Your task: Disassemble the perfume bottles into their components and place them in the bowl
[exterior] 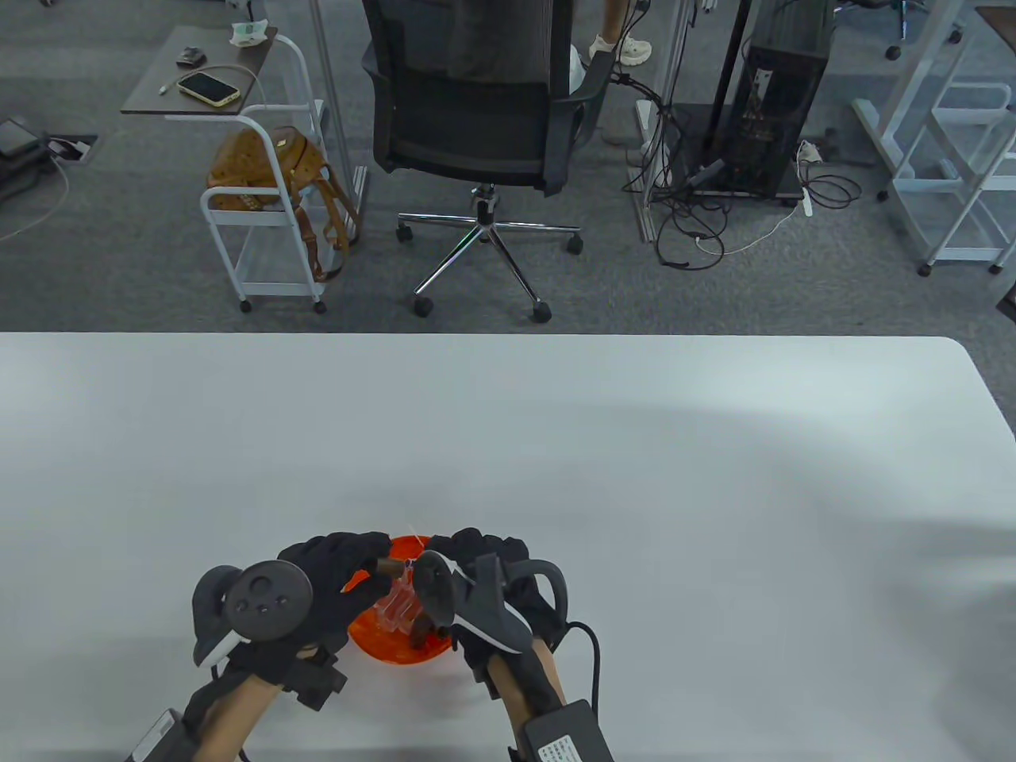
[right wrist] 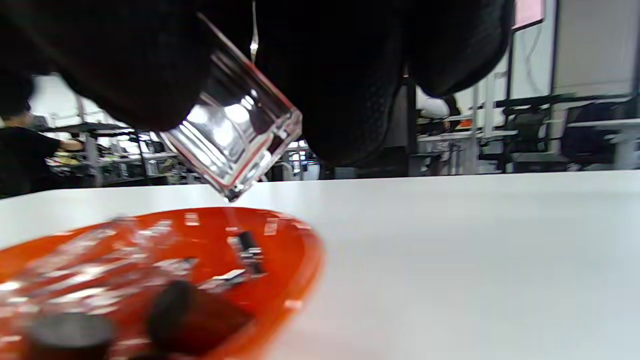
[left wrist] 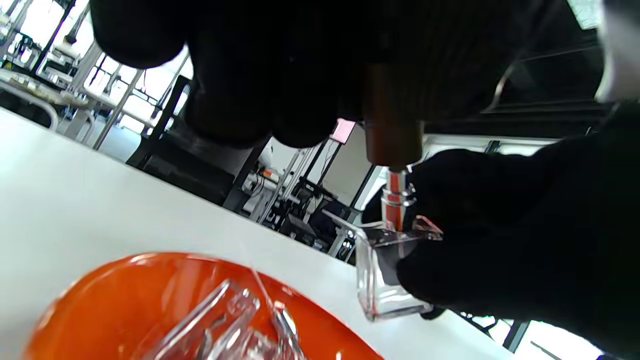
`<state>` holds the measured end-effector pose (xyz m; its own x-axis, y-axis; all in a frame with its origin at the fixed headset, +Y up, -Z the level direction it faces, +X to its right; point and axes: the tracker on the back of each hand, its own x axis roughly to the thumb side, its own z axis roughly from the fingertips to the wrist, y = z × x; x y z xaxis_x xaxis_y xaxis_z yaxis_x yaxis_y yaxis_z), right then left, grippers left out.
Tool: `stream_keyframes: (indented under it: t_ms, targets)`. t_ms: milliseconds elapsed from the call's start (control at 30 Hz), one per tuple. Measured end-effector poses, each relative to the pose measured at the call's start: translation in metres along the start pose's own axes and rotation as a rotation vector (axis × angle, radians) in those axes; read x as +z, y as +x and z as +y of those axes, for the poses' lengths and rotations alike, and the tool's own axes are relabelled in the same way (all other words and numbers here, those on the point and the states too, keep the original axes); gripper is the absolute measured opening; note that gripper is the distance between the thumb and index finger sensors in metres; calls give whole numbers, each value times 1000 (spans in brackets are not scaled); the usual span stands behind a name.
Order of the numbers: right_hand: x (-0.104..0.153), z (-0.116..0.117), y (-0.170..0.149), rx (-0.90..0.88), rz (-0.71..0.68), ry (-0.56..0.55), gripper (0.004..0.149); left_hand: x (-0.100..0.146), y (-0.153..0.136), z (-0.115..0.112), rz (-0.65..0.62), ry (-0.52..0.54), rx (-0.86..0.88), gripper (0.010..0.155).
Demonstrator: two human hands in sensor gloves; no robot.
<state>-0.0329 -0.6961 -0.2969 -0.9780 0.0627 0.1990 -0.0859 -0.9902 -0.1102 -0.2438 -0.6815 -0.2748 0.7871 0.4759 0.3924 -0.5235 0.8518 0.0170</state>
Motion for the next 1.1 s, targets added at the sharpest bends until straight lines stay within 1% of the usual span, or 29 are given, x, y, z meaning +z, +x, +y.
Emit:
stream_keyframes:
  t_ms: [67,100,133,167,233,300,367,400,567,600,667,800,833,867,933,1000,1100]
  targets:
    - [-1,1,-13,-9,46,14,54,0,2,-7,-30,-51,-39,57]
    - [-2,1,-23,-33,80,21,54,-2,5,-16,-36,-169,-103,56]
    - [-3,2,-29,-47,98,26,54,-3,8,-22,-43,-244,-140,56]
    - [-4,2,-34,-62,117,31,54,-3,12,-30,-74,-305,-184,56]
    - [-5,2,-40,-84,139,46,54,-3,17,-42,-93,-378,-267,56]
    - [-5,6,-42,-108,145,81,55,-3,22,-50,-115,-407,-347,56]
    - [-6,8,-41,-117,139,112,55,-2,24,-56,-132,-417,-375,56]
    - [-6,10,-39,-115,133,121,56,-2,25,-59,-134,-432,-387,56]
    - [-6,11,-32,-108,98,142,56,-3,27,-62,-147,-423,-400,60]
    - [-5,10,-31,-122,94,135,57,-3,27,-60,-147,-410,-389,61]
    - [-4,7,-27,-147,79,126,57,-4,25,-53,-133,-347,-361,63]
    - [-2,3,-16,-181,41,99,57,-1,20,-32,-89,-98,-278,72]
    - [-1,1,-11,-194,22,93,57,-1,19,-27,-91,-50,-242,73]
    - [0,0,-7,-213,-1,98,56,0,19,-24,-96,-26,-213,73]
    - [2,-3,1,-272,-35,90,56,1,18,-19,-121,11,-164,67]
    - [4,-8,5,-318,-48,73,56,1,18,-16,-120,34,-150,59]
    - [6,-13,10,-342,-69,33,54,-1,12,-8,-87,81,-100,48]
